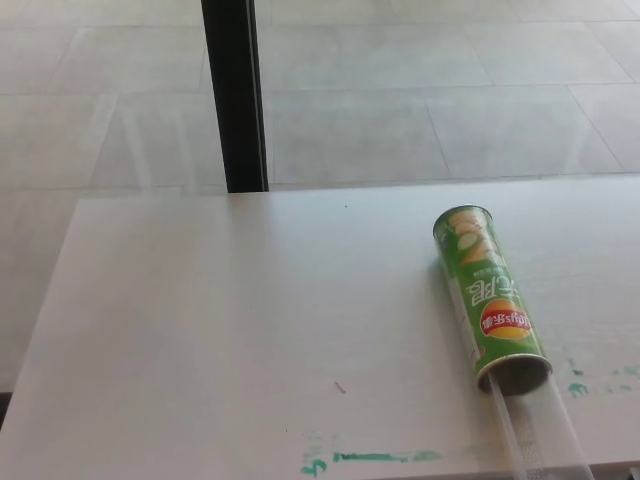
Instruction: Use the right hand as a fist to push the chips tray inside its container kept in the middle of the desk
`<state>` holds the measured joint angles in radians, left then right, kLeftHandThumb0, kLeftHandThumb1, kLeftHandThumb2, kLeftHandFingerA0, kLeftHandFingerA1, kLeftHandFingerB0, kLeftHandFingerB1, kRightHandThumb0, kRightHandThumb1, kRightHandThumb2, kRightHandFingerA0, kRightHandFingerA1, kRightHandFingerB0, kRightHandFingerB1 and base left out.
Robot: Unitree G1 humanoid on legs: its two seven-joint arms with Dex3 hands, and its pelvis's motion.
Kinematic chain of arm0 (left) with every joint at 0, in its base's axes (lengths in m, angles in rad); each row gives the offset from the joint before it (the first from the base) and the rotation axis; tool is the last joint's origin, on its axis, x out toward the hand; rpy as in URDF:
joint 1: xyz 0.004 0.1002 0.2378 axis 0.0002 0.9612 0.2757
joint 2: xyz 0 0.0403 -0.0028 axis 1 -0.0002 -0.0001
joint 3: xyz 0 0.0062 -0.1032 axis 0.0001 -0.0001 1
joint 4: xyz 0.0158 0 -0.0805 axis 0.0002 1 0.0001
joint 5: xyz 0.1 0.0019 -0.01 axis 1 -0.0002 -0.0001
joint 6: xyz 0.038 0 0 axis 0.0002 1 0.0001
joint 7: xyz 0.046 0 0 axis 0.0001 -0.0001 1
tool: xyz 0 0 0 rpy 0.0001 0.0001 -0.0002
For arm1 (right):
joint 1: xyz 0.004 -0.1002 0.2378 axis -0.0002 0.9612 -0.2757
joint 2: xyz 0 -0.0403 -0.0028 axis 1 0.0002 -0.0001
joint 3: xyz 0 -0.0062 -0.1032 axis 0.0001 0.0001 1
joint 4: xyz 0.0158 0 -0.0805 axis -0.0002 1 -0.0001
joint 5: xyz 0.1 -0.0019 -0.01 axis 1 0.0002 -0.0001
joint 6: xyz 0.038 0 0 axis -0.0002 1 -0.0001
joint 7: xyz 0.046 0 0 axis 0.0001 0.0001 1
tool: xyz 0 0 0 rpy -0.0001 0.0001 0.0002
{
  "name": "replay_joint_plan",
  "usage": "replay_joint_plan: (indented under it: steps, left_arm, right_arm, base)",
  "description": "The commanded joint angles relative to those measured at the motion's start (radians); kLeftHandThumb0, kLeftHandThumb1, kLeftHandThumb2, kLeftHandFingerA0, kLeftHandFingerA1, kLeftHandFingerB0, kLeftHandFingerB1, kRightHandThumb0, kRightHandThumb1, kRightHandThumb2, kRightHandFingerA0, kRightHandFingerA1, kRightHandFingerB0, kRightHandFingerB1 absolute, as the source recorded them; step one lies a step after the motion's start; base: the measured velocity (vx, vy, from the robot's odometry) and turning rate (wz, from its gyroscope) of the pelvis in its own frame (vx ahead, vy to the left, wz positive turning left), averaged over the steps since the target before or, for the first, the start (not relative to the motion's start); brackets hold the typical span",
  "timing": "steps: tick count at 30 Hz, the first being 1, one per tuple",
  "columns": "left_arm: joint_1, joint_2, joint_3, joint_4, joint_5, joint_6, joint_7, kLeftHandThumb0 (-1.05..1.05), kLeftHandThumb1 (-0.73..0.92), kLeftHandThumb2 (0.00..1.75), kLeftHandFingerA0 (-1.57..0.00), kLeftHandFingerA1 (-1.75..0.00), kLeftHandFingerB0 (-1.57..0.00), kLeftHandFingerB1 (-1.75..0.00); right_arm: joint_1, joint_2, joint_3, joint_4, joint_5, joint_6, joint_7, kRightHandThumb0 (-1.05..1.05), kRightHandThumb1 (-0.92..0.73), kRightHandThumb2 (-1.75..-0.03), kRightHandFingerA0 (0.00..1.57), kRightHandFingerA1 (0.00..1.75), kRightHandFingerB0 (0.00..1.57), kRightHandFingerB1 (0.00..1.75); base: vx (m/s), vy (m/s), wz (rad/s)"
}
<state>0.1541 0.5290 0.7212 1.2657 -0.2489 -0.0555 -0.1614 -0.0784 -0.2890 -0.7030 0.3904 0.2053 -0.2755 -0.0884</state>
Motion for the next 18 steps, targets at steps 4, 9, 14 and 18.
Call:
replay_joint_plan:
  steps: [4,9,14,18]
  left_arm:
    - [0.0,0.038,0.006,0.013,-0.042,-0.016,-0.014,-1.02,0.53,1.35,-1.02,-1.51,0.0,-0.87]
    - [0.006,0.037,0.002,0.007,-0.039,-0.033,-0.024,-0.89,0.45,1.27,-1.17,-1.52,-0.12,-0.87]
    - [0.0,0.042,-0.002,0.014,-0.035,-0.024,-0.009,-0.93,0.45,1.28,-1.16,-1.53,-0.13,-0.89]
    - [0.008,0.042,0.0,0.003,-0.04,-0.032,-0.032,-1.05,0.46,1.32,-1.26,-1.65,-0.29,-1.04]
  right_arm:
    - [-0.036,0.013,0.036,-0.567,0.186,0.219,-0.066,-0.83,-0.85,-0.66,0.98,0.89,0.66,0.45]
    - [0.02,0.066,0.123,-0.793,0.178,0.318,-0.098,-0.81,-0.86,-0.66,0.91,0.96,0.62,0.41]
    - [0.199,0.082,0.289,-0.859,0.126,0.185,0.113,-0.71,-0.91,-0.67,0.89,0.96,0.55,0.43]
    - [0.379,0.0,0.358,-0.914,0.146,0.161,0.282,-0.71,-0.92,-0.68,0.85,1.06,0.51,0.44]
  base:
    - [0.0,0.0,0.0]
    - [0.0,0.0,0.0]
    - [0.0,0.0,0.0]
    - [0.0,0.0,0.0]
